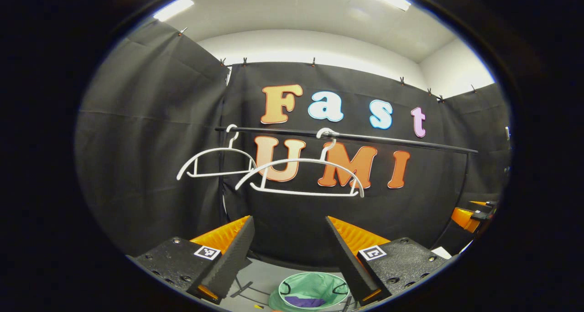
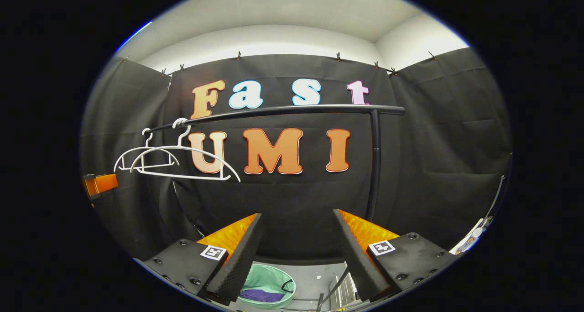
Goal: Grasp the clothes on the hanger with both hands and then place them into the laundry hamper below.
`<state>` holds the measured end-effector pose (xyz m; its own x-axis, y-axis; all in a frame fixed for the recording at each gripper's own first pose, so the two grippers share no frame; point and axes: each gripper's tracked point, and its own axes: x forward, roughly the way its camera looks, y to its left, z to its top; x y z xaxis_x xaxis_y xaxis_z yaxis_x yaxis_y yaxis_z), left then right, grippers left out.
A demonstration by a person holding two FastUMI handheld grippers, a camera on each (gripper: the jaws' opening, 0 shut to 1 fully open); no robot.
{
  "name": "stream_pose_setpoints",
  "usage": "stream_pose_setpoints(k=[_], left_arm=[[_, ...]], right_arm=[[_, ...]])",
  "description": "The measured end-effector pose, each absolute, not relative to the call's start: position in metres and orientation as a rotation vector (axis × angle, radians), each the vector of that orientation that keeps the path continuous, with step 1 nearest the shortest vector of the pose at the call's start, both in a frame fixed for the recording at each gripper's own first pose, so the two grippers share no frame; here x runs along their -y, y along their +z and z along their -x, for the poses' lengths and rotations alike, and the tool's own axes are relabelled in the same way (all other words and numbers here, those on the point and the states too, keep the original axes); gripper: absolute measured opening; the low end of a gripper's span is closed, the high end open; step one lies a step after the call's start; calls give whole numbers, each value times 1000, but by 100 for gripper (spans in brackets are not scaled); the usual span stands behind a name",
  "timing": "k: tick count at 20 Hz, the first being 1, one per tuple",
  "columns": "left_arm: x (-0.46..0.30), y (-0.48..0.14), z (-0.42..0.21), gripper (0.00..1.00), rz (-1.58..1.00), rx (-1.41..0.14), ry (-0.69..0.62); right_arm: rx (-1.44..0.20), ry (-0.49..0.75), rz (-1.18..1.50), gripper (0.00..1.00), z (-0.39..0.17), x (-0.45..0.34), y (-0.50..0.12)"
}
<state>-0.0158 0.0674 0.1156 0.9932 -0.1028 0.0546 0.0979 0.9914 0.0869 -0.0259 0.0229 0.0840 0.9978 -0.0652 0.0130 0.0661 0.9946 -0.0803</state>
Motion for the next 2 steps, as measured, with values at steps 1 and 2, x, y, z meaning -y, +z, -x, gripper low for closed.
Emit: stream_pose_setpoints(k=[1,2], left_arm=[[-73,118,13,92,-85,62,-97],[-80,118,9,92,-87,61,-93]], right_arm=[[10,-64,81,100,24,-29,84],[12,-66,82,100,22,-34,85]])
